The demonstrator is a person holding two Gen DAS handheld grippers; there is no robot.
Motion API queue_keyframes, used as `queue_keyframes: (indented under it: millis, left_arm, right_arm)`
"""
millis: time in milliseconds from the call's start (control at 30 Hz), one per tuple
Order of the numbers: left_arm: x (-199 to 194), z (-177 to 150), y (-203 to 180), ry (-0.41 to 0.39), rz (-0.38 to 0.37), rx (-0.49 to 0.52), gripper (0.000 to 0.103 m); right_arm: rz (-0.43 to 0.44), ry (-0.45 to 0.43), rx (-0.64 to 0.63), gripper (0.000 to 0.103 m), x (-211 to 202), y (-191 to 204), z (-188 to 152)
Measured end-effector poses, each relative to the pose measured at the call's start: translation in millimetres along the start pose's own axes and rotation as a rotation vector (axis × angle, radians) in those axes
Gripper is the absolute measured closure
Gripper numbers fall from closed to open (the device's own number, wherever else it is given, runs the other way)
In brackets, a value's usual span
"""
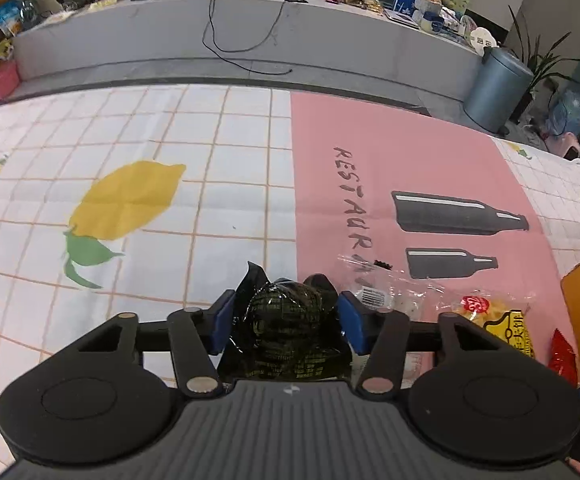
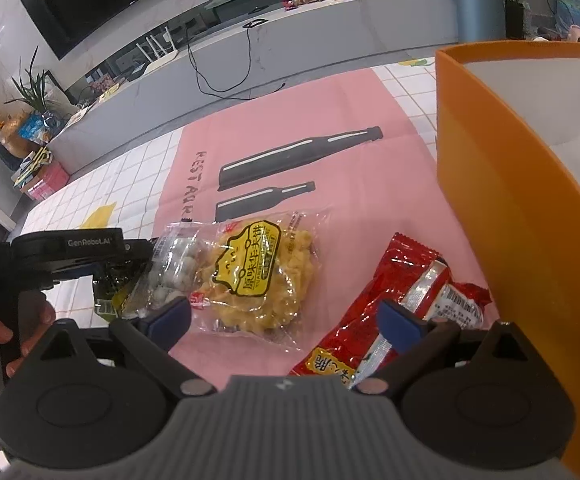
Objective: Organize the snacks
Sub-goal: 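Grasp the dark green seaweed bag with the left gripper while the right reaches the clear bag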
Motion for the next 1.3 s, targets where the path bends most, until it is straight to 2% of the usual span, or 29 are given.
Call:
queue_keyframes:
  millis: [167, 233, 500, 633, 767, 800, 833, 867, 900, 933, 967, 1000, 1067, 1200, 1300]
  left_arm:
    - [-7, -2, -1, -0.014, 0.024, 0.023, 0.056]
    - [-14, -3, 3, -0.014, 0.006, 0.000, 0.068]
    - [-24, -12, 35, 0.029, -0.024, -0.066, 0.069]
    - [-29, -16, 55, 0.058, -0.037, -0.131, 0.069]
    - [-27, -16, 67, 0.080, -0.082, -0.176, 0.068]
    - [-27, -16, 68, 0.083, -0.092, -0.181, 0.065]
    - [-24, -17, 69, 0.100, -0.109, -0.192, 0.055]
    - [-20, -20, 70, 0.127, -0.122, -0.205, 0.050]
    - [-14, -23, 71, 0.145, -0.132, -0.224, 0.048]
    - [-15, -22, 71, 0.119, -0.119, -0.222, 0.048]
    - [-14, -22, 70, 0.110, -0.104, -0.214, 0.051]
    - [-14, -22, 69, 0.108, -0.094, -0.212, 0.063]
    - [-15, -21, 69, 0.117, -0.064, -0.224, 0.063]
    - [-18, -21, 80, 0.155, -0.066, -0.271, 0.064]
    - [-23, -14, 94, 0.136, -0.050, -0.301, 0.064]
  right_arm:
    - [-0.010, -0.002, -0.022, 0.006, 0, 3, -2]
    - [-0.013, -0.008, -0.033, 0.006, -1, 5, -2]
    - [-0.017, -0.032, -0.089, 0.006, 0, 20, -6]
    - [0.052, -0.027, -0.120, 0.006, 6, 41, -7]
    - [0.109, -0.039, -0.138, 0.006, 13, 68, -6]
    - [0.125, -0.038, -0.138, 0.006, 15, 75, -5]
    - [0.136, -0.035, -0.140, 0.006, 18, 81, -4]
    - [0.138, -0.035, -0.145, 0.007, 20, 87, -3]
    - [0.128, -0.039, -0.154, 0.007, 24, 93, 0]
    - [0.115, -0.047, -0.163, 0.007, 27, 97, 1]
    - [0.100, -0.055, -0.174, 0.007, 31, 101, 3]
    - [0.086, -0.059, -0.180, 0.008, 35, 103, 5]
    - [0.064, -0.055, -0.181, 0.009, 43, 106, 8]
    - [0.068, -0.055, -0.130, 0.009, 50, 104, 11]
    - [0.071, -0.050, -0.089, 0.009, 54, 106, 14]
Point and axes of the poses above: each gripper's, at about its wrist camera, not at the fingertips, and x roughly the way its jaws point, y to its left, z to its top, the point moved 6 cm from there along x, roughly the way its jaws point, and after that the axes turned 3 degrees about -x, right-handed, at the moved point
